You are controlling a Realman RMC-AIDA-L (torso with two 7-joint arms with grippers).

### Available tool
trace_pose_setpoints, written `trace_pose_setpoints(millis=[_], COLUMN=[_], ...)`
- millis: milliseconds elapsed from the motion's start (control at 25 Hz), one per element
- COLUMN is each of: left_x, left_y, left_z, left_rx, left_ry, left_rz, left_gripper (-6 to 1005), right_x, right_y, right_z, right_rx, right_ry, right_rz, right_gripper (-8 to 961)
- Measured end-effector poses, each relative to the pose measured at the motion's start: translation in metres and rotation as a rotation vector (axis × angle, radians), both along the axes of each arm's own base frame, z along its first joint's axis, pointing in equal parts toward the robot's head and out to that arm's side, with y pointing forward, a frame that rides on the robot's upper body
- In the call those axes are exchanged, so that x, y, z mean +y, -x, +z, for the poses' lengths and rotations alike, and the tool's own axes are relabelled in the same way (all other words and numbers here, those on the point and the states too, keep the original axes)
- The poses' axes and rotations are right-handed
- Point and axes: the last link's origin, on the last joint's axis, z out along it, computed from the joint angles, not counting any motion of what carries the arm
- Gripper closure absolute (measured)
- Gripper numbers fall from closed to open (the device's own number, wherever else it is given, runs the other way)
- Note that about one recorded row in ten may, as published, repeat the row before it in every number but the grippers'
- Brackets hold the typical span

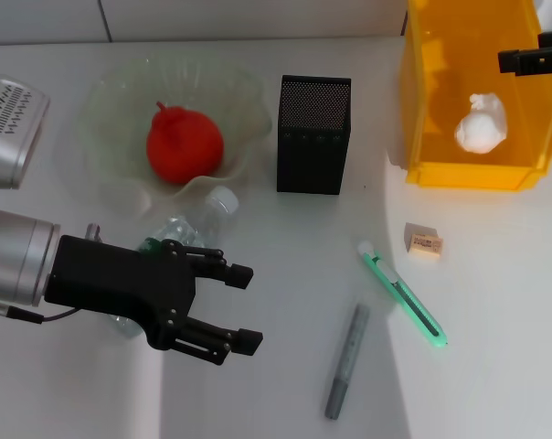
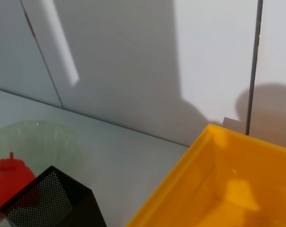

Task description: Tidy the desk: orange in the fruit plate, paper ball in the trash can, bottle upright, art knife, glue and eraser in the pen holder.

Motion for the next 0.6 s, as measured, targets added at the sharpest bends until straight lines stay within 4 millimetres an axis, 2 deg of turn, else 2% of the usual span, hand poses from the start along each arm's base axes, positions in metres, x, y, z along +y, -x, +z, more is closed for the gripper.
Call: trace_pose_setpoints(millis=[160, 280, 360, 480, 600], left_x=[0.000, 0.000, 0.000, 0.000, 0.000], left_y=[0.000, 0.000, 0.000, 0.000, 0.000], left_z=[0.000, 0.000, 0.001, 0.000, 0.000], left_rx=[0.000, 0.001, 0.000, 0.000, 0.001], left_ry=[0.000, 0.001, 0.002, 0.005, 0.007], left_rz=[-0.002, -0.001, 0.000, 0.006, 0.009], left_gripper=[140, 139, 139, 139, 139], right_x=[-0.004, -0.014, -0.024, -0.049, -0.073], right_y=[-0.001, 0.003, 0.007, 0.011, 0.008], right_z=[0.000, 0.005, 0.009, 0.015, 0.014], right_rx=[0.012, 0.072, 0.121, 0.215, 0.305], right_ry=[0.007, 0.024, 0.055, 0.151, 0.259], right_rz=[0.018, 0.067, 0.124, 0.253, 0.345], right_gripper=[236, 236, 236, 235, 235])
